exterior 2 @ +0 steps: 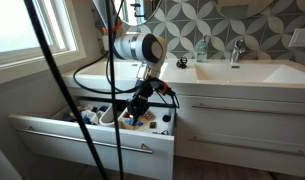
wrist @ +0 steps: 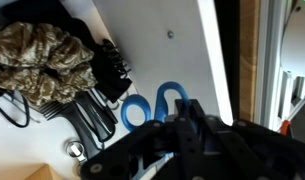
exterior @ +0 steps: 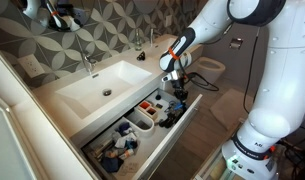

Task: Put the blue scissors in the open drawer

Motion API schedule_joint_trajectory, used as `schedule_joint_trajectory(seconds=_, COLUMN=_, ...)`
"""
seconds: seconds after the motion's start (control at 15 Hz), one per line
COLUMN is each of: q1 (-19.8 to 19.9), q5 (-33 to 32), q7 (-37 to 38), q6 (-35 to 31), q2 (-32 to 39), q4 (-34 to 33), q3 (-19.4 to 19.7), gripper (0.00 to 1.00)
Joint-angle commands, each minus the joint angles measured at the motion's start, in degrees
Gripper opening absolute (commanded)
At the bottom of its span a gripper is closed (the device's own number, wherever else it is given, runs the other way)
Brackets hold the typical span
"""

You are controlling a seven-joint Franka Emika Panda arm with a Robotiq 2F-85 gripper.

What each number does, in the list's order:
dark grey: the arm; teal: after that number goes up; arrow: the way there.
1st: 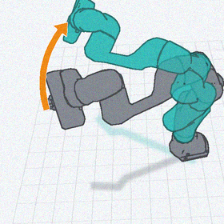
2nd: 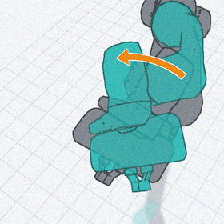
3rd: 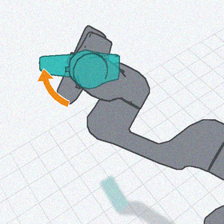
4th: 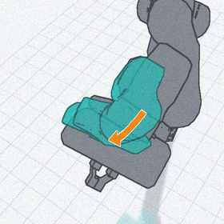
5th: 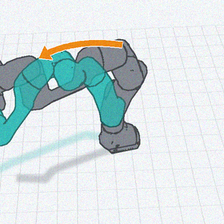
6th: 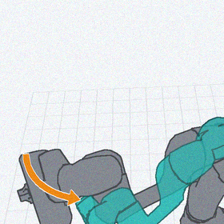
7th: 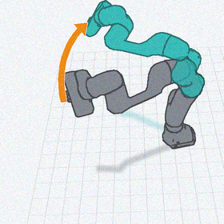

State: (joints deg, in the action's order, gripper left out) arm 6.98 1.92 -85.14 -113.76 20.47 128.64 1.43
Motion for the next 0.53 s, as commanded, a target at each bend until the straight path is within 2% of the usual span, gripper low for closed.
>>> schedule_joint_trajectory(seconds=0.0, q1=0.3, q5=-2.1, q7=0.9, q6=-2.7, q2=1.0, q4=-0.3, q3=-0.8, gripper=0.08)
schedule_joint_trajectory(seconds=0.13, q1=-0.4, q5=-4.2, q7=2.2, q6=-5.4, q2=2.5, q4=-0.8, q3=-1.0, gripper=0.08)
schedule_joint_trajectory(seconds=0.33, q1=-0.7, q5=-4.6, q7=2.4, q6=-5.7, q2=2.8, q4=-1.3, q3=-1.1, gripper=0.08)
schedule_joint_trajectory(seconds=0.4, q1=-0.7, q5=-4.6, q7=2.4, q6=-5.7, q2=2.8, q4=-1.4, q3=-1.1, gripper=0.02)
schedule_joint_trajectory(seconds=0.47, q1=-0.9, q5=-5.4, q7=2.3, q6=-6.7, q2=3.9, q4=-2.2, q3=-1.0, gripper=0.02)
